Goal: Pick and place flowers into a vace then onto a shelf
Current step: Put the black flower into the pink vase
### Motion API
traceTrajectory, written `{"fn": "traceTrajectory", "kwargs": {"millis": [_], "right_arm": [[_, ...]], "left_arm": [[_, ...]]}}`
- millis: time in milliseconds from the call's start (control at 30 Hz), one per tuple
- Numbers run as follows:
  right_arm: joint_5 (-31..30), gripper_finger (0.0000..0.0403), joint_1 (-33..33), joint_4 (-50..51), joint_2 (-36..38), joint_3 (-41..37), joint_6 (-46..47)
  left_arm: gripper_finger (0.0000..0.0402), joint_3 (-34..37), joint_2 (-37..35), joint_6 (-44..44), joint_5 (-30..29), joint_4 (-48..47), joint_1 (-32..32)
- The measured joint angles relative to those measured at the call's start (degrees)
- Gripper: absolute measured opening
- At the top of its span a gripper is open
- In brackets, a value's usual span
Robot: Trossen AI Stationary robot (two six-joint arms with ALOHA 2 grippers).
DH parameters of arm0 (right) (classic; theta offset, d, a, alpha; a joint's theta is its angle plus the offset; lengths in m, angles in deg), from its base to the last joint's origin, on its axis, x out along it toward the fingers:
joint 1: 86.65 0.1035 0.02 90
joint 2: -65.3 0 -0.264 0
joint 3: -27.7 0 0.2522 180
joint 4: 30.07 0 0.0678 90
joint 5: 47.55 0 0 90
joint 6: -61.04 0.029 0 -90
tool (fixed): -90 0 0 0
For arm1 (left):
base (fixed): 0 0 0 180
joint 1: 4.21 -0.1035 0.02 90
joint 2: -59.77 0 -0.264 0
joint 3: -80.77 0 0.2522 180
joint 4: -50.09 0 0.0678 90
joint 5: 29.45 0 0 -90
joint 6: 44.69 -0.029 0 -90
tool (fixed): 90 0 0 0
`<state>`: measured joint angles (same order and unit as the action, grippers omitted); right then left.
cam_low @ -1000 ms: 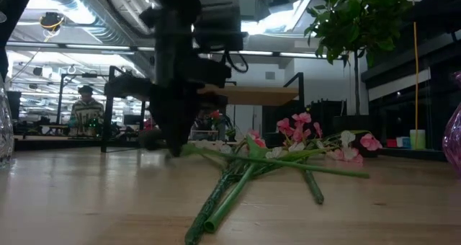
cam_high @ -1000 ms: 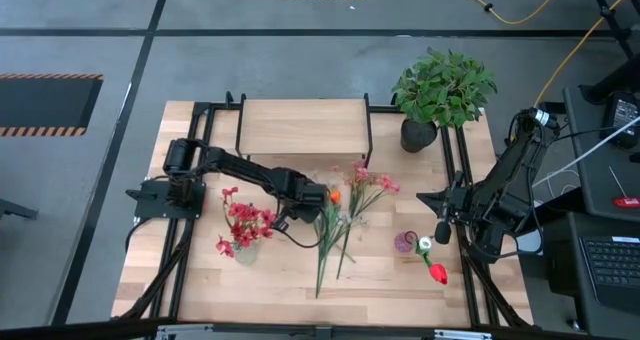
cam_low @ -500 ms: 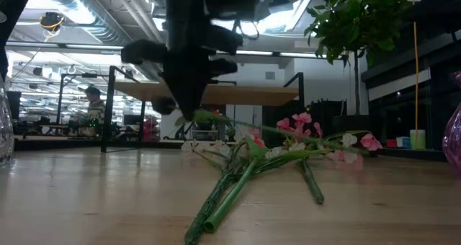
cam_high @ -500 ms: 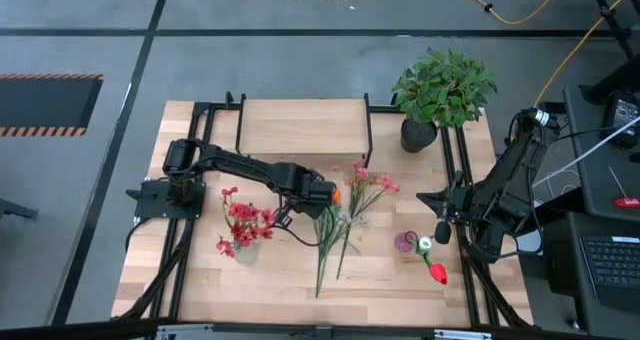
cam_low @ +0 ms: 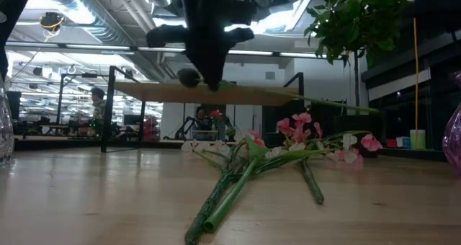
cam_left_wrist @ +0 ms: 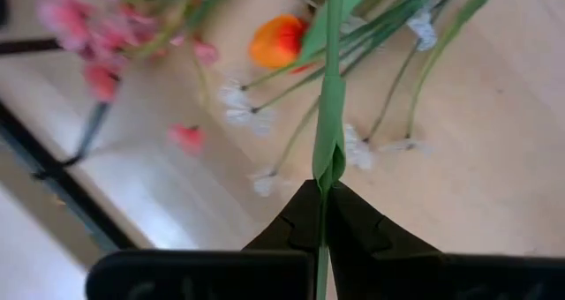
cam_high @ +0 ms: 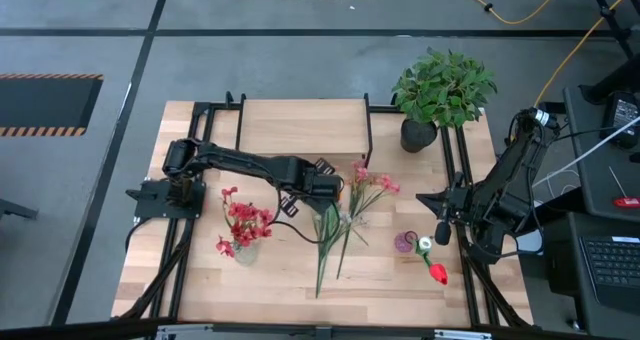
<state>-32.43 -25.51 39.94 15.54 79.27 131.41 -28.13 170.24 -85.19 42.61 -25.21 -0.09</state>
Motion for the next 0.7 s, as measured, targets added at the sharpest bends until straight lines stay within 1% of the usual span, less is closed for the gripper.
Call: {"fn": "traceTrajectory", "kwargs": {"millis": [100, 267, 333, 400, 500, 600, 700], "right_arm": [[-1.9, 0.001, 0.0, -0.3, 0.0, 0.0, 0.0], [-2.2, 0.001, -0.5, -2.1, 0.4, 0.0, 0.0], [-2.2, 0.001, -1.4, -3.6, 0.6, 0.0, 0.0], [-2.2, 0.001, -2.5, -5.1, 0.6, 0.0, -0.3], [-1.8, 0.001, -4.0, -6.3, 0.7, 0.0, -0.4], [0.9, 0.001, -5.4, -7.2, 0.8, 0.1, -0.6], [3.3, 0.001, -6.5, -7.4, 0.8, 1.6, -3.6]], "left_arm": [[0.0004, -1.7, 0.0, -3.7, -1.6, 0.1, -0.2], [0.0004, -4.2, 0.0, -7.7, -4.0, 0.3, -1.3], [0.0004, -5.2, 0.0, -9.1, -4.1, 0.6, -1.9], [0.0004, -5.6, 0.0, -10.9, -3.8, 2.9, -2.6], [0.0004, -5.6, 0.0, -15.8, -3.4, 6.9, -3.8], [0.0004, -5.6, 0.0, -20.4, -3.9, 11.2, -4.8], [0.0004, -5.6, 0.0, -23.9, -6.3, 15.6, -5.1]]}}
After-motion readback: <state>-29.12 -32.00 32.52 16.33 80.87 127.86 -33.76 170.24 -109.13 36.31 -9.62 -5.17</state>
